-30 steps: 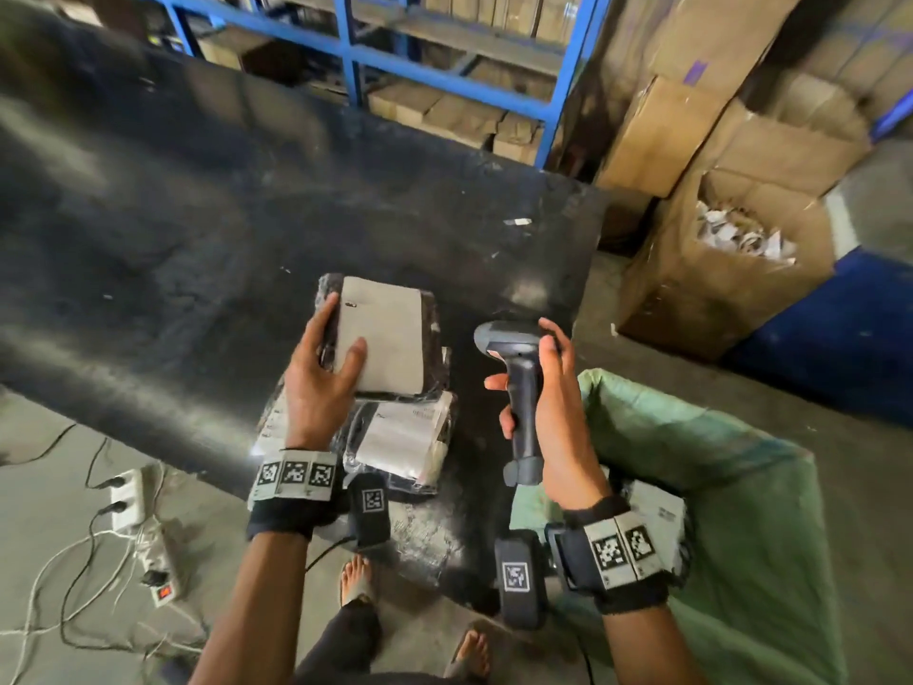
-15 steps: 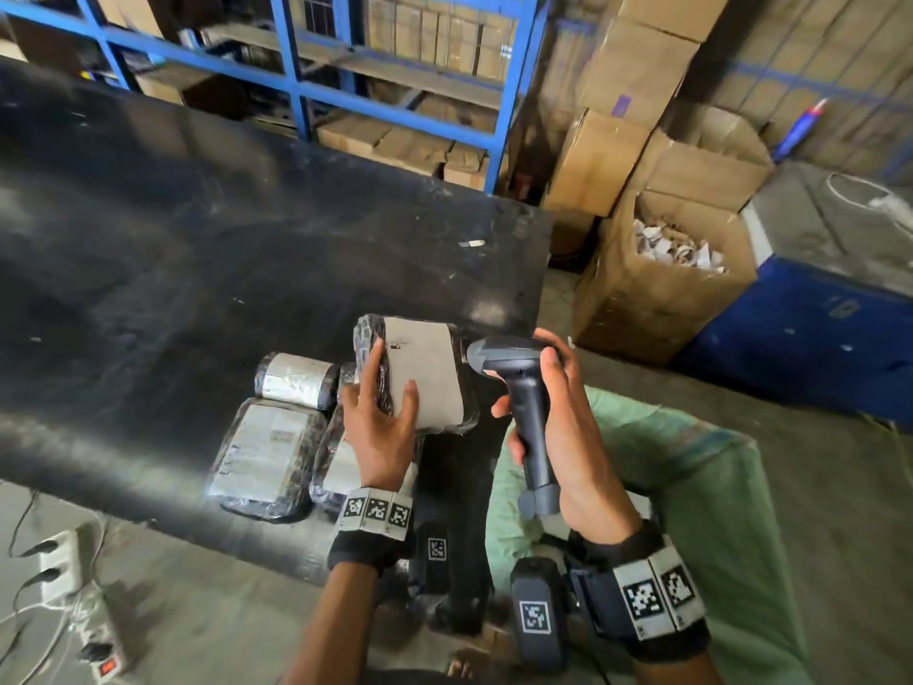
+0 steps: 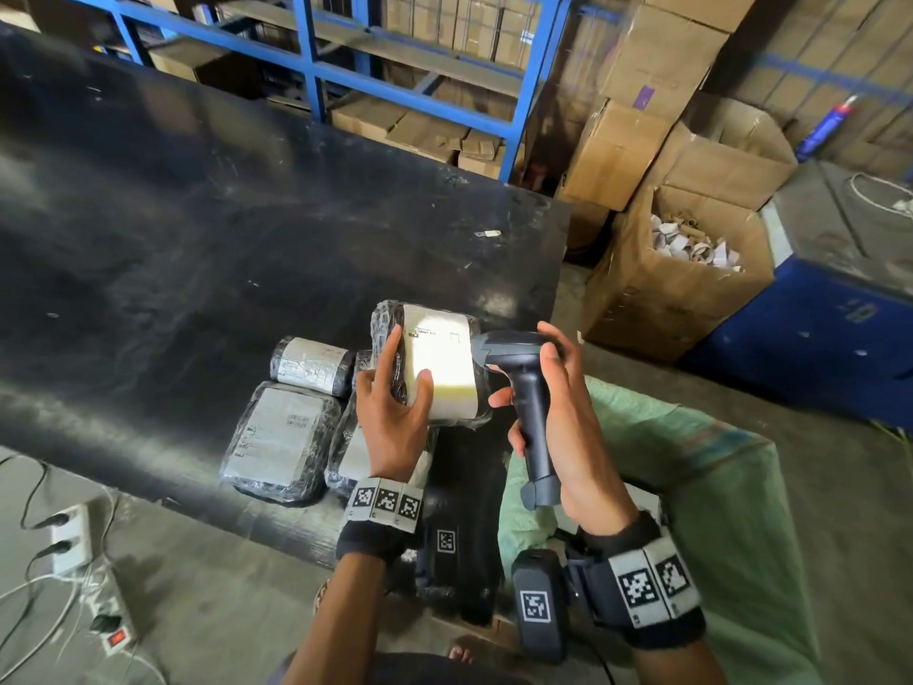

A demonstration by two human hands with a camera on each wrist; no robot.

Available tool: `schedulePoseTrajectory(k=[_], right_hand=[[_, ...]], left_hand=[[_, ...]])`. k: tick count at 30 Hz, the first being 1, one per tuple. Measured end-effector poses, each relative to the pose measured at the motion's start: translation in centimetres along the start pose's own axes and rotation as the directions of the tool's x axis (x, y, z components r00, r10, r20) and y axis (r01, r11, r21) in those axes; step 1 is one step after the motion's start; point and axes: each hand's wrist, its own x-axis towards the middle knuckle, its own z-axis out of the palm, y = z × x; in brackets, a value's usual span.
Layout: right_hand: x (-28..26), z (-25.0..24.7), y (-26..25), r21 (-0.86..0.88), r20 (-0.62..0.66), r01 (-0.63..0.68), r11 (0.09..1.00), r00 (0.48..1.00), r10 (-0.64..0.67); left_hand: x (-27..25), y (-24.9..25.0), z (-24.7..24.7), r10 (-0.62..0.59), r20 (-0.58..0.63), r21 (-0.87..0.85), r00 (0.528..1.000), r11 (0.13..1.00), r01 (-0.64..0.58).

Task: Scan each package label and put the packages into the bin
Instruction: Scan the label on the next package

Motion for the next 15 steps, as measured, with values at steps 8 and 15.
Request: schedulePoseTrajectory(k=[8, 15], right_hand=[[2.2, 0.0, 9.6, -0.182, -0.179, -0.316, 0.931, 0.942, 0.284], [2.8, 1.2, 19.2, -0.212, -0.3, -0.534, 0.818, 0.832, 0.466]], left_hand=[[1.0, -3.3, -3.7, -0.043, -0.05, 0.066, 0.998, 0.997, 0.046], [2.0, -5.2, -7.0, -0.081, -0.064, 0.072, 0.995, 0.994, 0.085]])
